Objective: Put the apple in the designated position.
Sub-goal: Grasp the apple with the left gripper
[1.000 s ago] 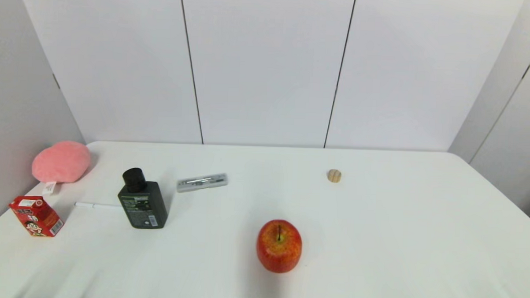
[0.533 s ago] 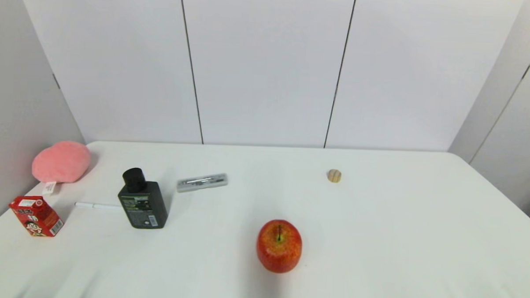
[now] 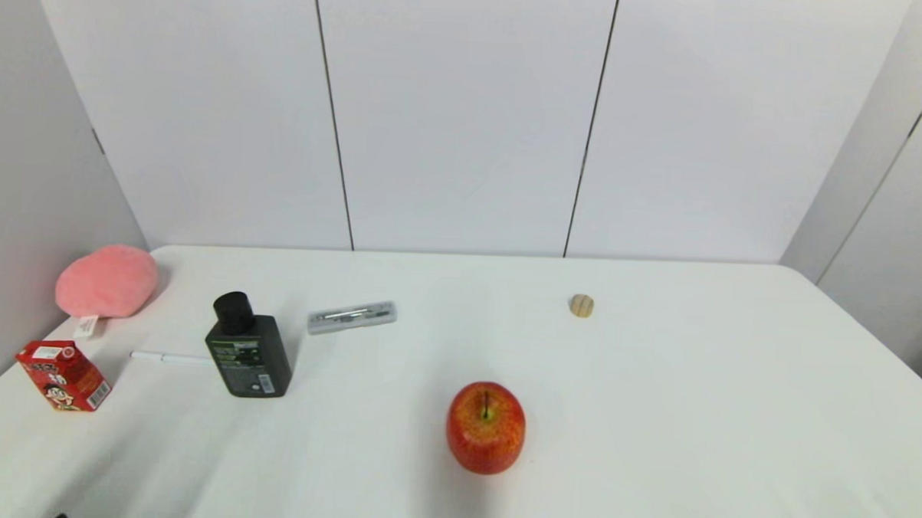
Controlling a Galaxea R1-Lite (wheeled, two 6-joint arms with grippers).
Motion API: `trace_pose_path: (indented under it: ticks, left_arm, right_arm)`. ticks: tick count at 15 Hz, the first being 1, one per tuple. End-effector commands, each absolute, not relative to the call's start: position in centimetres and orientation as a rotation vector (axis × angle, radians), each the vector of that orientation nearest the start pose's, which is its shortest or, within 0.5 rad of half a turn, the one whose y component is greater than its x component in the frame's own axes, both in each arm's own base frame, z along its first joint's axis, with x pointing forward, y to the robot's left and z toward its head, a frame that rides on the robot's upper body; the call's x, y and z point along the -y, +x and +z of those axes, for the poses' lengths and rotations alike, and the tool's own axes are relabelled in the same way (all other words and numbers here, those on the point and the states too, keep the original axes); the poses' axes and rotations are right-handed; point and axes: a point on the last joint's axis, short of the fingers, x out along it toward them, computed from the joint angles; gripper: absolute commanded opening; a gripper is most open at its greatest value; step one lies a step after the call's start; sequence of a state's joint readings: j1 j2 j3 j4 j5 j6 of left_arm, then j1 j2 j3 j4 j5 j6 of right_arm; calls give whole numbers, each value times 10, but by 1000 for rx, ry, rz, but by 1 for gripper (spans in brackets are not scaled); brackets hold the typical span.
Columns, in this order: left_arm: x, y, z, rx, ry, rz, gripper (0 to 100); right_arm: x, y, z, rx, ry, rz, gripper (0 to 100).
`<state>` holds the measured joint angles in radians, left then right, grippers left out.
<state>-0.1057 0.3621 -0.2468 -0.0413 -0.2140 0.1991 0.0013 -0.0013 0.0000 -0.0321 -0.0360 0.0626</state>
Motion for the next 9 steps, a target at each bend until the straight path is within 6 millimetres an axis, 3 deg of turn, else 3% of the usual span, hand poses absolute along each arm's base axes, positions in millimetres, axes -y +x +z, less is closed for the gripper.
trace_pose_path:
  ticks: [1, 4, 9]
  left_arm:
    - [57, 87, 206, -145, 402, -1024, 100]
    - [105, 123, 198, -259, 432, -1207, 100]
    - [174, 184, 174, -305, 462, -1263, 100]
  right_arm:
    - [1, -22, 75, 21, 63, -33, 100]
    - [1, -22, 76, 23, 63, -35, 100]
    - [1, -22, 76, 23, 63, -35, 100]
